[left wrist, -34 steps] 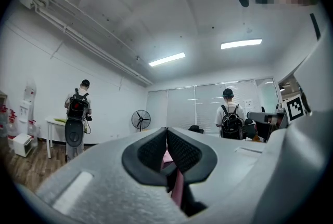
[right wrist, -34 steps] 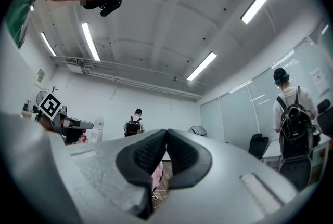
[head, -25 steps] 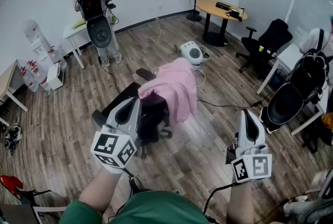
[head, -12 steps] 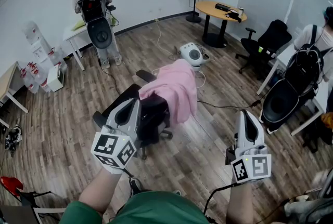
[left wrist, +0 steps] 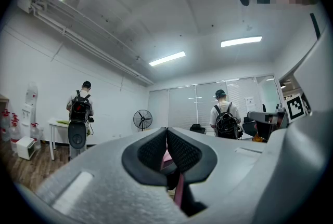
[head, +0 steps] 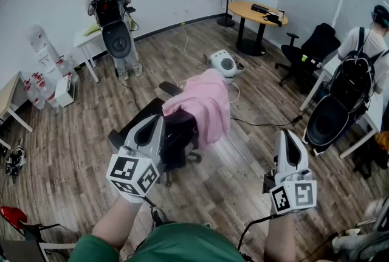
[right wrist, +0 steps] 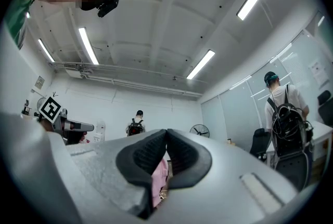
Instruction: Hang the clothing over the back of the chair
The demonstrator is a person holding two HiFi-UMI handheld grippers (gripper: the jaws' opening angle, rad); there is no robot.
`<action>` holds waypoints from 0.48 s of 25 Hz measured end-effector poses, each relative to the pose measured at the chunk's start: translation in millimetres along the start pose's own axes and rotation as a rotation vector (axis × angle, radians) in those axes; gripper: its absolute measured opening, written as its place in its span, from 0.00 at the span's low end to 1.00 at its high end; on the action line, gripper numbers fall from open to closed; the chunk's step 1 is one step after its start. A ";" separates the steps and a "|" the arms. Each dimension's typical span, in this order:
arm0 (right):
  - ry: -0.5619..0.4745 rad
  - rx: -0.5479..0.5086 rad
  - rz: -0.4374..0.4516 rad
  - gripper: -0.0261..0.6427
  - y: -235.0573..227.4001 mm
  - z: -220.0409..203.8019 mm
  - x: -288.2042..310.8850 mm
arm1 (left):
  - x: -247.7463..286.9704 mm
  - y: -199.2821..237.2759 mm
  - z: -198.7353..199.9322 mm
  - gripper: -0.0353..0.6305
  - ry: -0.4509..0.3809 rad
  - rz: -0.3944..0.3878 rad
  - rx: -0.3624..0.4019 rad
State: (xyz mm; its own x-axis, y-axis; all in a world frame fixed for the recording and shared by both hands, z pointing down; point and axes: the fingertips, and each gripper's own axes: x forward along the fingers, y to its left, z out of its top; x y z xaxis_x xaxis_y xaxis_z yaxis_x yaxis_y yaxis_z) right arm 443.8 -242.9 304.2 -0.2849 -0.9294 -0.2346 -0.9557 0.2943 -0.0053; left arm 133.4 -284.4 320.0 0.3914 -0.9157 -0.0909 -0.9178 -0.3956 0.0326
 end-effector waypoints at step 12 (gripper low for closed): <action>0.005 0.006 0.003 0.05 5.8 0.7 -6.0 | -1.5 2.6 2.8 0.07 0.008 -0.001 0.009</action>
